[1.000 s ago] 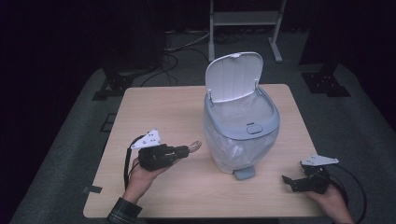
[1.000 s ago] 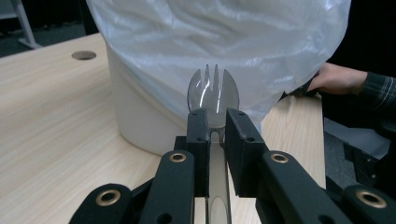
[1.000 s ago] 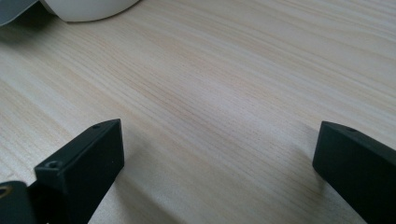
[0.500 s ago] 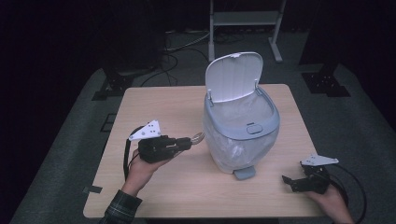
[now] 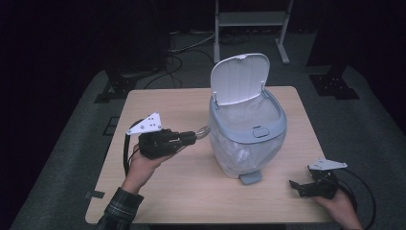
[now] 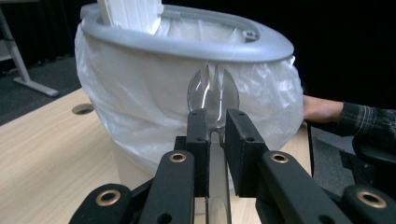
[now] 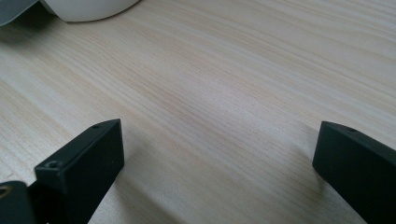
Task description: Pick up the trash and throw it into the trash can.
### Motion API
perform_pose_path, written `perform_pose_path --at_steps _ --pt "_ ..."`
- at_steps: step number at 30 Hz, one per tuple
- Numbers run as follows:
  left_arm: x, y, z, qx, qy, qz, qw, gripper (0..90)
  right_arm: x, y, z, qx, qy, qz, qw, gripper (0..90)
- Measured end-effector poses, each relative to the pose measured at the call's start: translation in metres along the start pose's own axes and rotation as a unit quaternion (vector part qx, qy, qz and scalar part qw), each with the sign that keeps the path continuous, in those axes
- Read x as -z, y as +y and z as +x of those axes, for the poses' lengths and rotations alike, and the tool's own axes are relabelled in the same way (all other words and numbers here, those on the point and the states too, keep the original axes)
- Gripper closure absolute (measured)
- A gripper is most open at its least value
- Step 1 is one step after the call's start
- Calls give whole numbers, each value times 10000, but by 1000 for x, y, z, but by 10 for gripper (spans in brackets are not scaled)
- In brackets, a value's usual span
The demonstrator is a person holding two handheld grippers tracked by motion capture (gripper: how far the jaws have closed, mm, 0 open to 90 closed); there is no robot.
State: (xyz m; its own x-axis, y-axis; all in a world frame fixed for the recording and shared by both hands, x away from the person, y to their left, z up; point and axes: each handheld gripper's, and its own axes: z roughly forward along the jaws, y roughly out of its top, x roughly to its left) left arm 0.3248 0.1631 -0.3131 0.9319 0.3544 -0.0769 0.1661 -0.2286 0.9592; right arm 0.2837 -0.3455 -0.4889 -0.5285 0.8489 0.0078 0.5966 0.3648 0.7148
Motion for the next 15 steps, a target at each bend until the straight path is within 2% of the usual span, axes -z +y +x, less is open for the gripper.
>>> perform_pose_path --at_steps 15 --pt "-2 39 -1 -294 -82 -127 9995 797 0 0 0 0 0 0 10000 9"
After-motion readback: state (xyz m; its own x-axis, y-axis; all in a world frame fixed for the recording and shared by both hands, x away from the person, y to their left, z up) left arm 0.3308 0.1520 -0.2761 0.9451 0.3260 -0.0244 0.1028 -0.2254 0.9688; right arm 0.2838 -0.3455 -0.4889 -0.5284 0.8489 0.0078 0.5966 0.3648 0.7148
